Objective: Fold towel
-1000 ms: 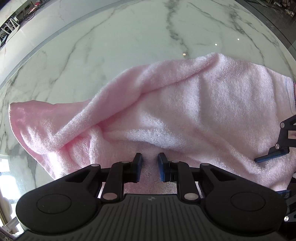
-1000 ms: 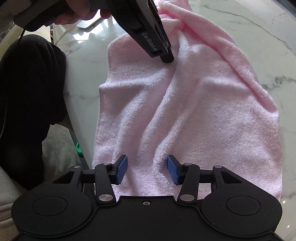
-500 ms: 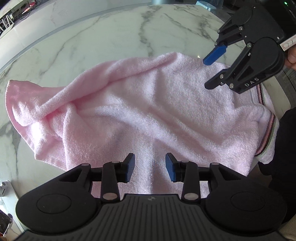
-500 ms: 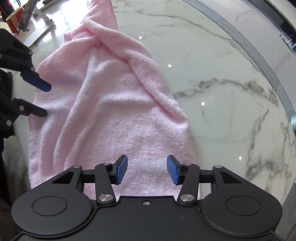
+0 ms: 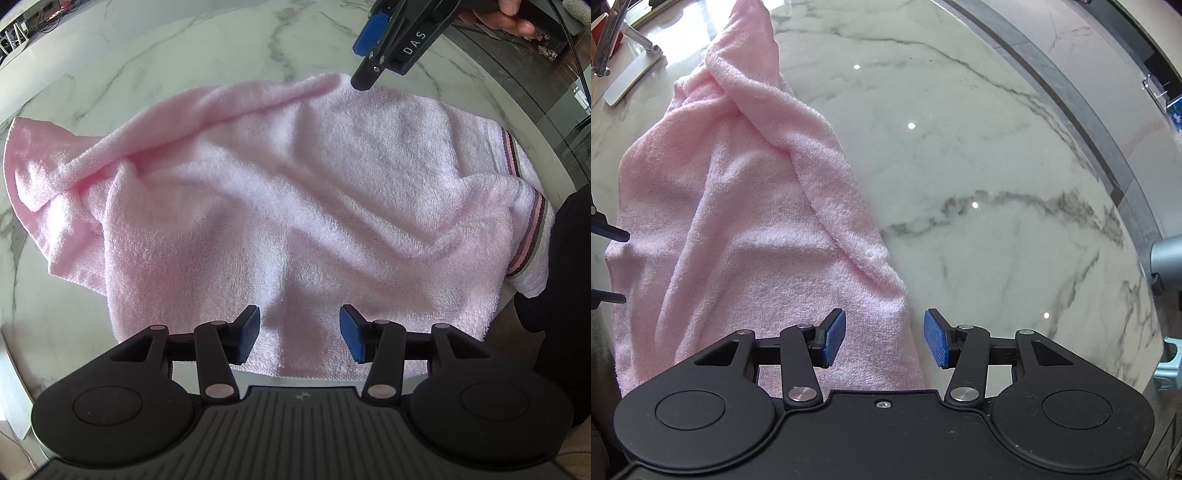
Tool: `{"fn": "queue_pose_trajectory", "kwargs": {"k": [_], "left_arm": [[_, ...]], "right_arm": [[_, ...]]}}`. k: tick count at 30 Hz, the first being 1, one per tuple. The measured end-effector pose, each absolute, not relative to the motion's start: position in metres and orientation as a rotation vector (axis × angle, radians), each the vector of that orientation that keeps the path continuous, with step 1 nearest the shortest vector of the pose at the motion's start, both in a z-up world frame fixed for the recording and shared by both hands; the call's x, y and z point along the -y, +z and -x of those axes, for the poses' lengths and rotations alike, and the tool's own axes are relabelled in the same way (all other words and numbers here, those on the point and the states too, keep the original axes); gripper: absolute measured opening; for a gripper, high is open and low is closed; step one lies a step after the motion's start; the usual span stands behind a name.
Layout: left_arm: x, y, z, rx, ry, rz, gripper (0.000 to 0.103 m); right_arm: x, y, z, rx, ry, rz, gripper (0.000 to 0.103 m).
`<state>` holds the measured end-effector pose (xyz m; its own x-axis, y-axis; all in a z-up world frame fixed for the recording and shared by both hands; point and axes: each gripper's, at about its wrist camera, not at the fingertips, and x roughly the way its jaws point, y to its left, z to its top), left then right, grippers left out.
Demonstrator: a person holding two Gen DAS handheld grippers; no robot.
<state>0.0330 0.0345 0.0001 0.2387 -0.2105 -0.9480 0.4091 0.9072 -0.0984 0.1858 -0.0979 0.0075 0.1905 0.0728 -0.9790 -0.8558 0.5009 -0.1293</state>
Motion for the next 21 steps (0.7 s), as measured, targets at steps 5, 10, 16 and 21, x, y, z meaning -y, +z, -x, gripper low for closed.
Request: {"fn": "queue_pose_trajectory", "kwargs": {"k": [5,10,16,21], "left_arm": [[-0.034,-0.007,-0.033,-1.267,-0.441,-0.177,0.046],[-0.034,-0.01,-0.034,-1.262,-0.45,-0.177,0.046],[-0.038,-0.013,-0.036,-1.274,-0.457,-0.16,0.046],[-0.041,-0.011,-0.036,-1.295,-0.458,-0.149,0.045]], "right_arm": [[0.08,0.006,-0.2,-1.185,0.765,0.81,0.047],[0.062,-0.004,-0.217,-1.176,0.753,0.794,0.047],[0.052,-0.023,-0.235,-1.215,0.73,0.779,0.047],[0.054,-0.029,-0.237,-1.227,0.728,0.789,0.046]]}}
